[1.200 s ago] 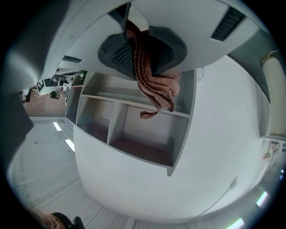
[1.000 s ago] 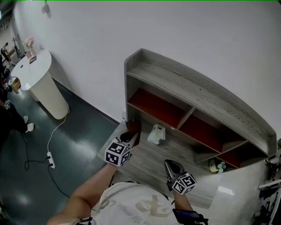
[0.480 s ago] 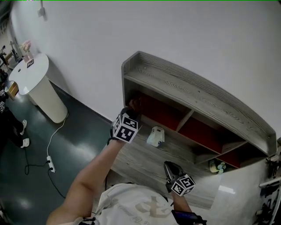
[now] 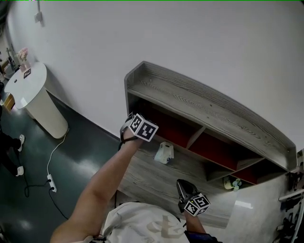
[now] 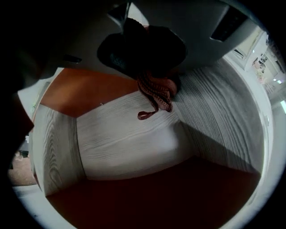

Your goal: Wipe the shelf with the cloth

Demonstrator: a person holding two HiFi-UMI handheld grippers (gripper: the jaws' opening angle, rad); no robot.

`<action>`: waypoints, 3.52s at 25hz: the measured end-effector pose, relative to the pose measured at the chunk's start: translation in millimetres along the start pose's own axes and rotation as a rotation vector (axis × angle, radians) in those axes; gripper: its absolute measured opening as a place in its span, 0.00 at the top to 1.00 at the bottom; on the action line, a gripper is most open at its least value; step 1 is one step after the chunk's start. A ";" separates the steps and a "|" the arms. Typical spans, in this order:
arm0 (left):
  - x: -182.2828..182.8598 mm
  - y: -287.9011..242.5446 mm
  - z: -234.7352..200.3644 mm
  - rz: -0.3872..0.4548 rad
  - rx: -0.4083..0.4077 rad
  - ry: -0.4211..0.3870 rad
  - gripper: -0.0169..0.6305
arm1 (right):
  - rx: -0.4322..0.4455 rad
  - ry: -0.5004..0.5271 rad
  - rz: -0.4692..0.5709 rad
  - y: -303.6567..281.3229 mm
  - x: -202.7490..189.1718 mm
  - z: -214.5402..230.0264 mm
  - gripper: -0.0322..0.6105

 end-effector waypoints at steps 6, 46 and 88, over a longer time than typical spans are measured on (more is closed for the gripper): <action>-1.5 -12.4 -5.6 -0.005 -0.004 0.065 0.87 | -0.011 0.004 -0.001 1.6 1.7 2.4 0.94; 61.8 -35.8 168.1 0.028 -0.586 -0.063 0.88 | -0.130 -0.042 0.014 32.4 -17.4 6.0 0.94; -69.1 77.2 261.0 0.435 -0.636 0.124 0.88 | -0.211 -0.115 0.020 116.1 -33.4 68.8 0.94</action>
Point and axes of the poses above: the fingertips, and each gripper's own axes: y backward along the fingers, z to its right, x out of its top, the point moved 4 cm from there along y, backward along the fingers, and after that the axes turned 13 degrees about -x, right-handed, at the moved point
